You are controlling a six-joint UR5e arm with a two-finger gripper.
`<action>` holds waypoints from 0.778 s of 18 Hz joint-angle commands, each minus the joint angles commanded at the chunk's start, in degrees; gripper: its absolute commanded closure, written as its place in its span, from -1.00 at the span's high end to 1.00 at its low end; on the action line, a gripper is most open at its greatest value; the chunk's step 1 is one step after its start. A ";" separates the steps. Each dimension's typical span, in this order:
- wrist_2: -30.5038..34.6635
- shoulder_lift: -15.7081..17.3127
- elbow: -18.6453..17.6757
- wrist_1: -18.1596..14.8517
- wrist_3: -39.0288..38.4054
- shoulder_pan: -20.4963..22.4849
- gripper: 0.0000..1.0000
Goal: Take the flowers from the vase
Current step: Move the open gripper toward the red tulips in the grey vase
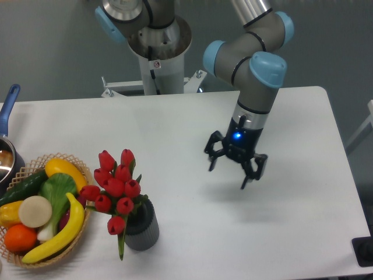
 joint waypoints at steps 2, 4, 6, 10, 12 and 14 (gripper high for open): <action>-4.04 0.09 0.17 0.00 0.17 -0.97 1.00; -8.34 0.09 0.17 0.00 0.44 -1.76 1.00; -11.43 0.79 0.26 0.00 0.18 -3.51 1.00; -11.62 1.58 0.61 0.00 0.44 -6.06 1.00; -11.71 1.23 1.05 0.00 0.44 -6.94 1.00; -11.79 0.88 1.49 0.09 0.44 -7.91 1.00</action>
